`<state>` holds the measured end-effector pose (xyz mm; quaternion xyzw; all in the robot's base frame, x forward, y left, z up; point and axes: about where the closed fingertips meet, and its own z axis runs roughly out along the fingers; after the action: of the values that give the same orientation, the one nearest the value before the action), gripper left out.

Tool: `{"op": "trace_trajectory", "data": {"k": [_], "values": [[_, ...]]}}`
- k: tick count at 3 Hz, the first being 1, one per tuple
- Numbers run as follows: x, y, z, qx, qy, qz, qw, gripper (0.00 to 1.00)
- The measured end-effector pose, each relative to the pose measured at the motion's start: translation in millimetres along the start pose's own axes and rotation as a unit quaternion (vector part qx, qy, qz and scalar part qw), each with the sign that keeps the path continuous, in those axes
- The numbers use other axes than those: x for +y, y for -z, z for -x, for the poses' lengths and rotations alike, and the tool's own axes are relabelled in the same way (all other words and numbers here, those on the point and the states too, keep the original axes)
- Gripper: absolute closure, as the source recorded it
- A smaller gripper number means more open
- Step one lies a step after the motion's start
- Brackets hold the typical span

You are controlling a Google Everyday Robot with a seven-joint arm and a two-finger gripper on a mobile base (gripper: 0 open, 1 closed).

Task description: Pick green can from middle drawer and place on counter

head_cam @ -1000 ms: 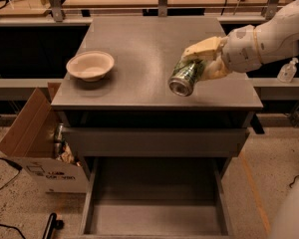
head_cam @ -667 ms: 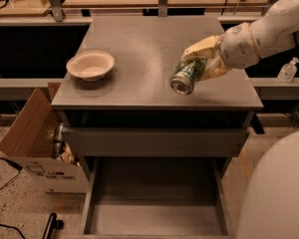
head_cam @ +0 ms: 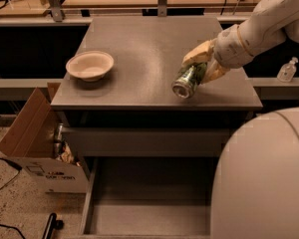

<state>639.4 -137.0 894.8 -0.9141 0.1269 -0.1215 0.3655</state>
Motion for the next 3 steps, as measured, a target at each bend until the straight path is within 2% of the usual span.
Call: {"op": "trace_trajectory", "data": {"k": [1,3], "values": [[9.9,-13.7,-4.4,-0.012,-0.016,0.013,0.9997,0.82],[7.7,-18.8,-3.2,-0.016,-0.015,0.012,0.9997,0.35]]}}
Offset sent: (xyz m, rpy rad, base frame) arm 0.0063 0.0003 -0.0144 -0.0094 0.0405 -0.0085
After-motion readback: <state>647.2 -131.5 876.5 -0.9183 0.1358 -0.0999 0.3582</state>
